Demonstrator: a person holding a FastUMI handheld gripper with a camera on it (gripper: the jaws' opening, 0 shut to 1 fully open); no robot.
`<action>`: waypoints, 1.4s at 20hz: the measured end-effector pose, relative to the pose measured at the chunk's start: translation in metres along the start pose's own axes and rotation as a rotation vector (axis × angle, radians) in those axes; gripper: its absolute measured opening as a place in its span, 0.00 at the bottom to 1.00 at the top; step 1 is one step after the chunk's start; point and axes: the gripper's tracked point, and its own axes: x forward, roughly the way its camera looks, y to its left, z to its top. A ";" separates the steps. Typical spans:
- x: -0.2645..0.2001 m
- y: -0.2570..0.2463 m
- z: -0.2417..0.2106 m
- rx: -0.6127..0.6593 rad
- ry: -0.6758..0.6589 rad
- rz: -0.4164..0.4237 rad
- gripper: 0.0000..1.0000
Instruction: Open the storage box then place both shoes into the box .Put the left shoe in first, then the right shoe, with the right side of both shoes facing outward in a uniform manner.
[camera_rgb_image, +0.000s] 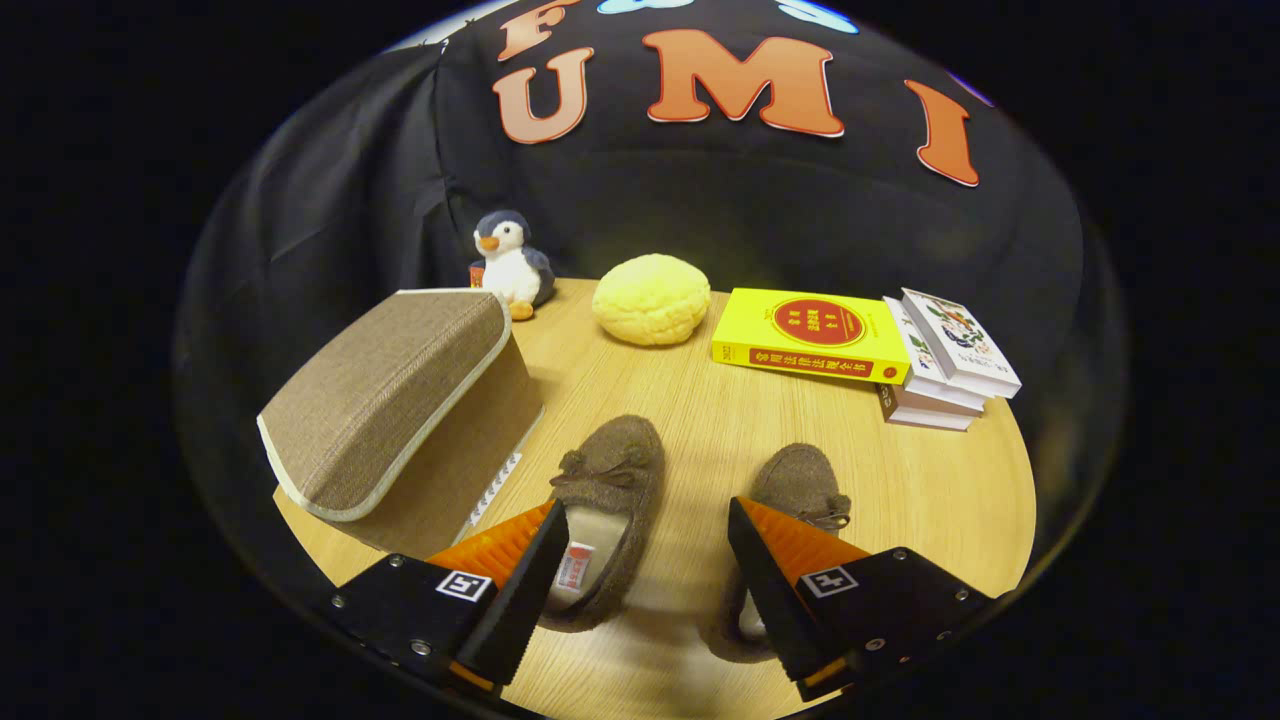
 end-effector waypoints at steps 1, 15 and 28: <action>0.004 0.001 -0.003 -0.005 0.012 0.004 0.96; 0.016 0.052 0.012 -0.052 0.003 0.122 0.95; -0.001 0.163 0.036 0.096 0.029 0.619 0.91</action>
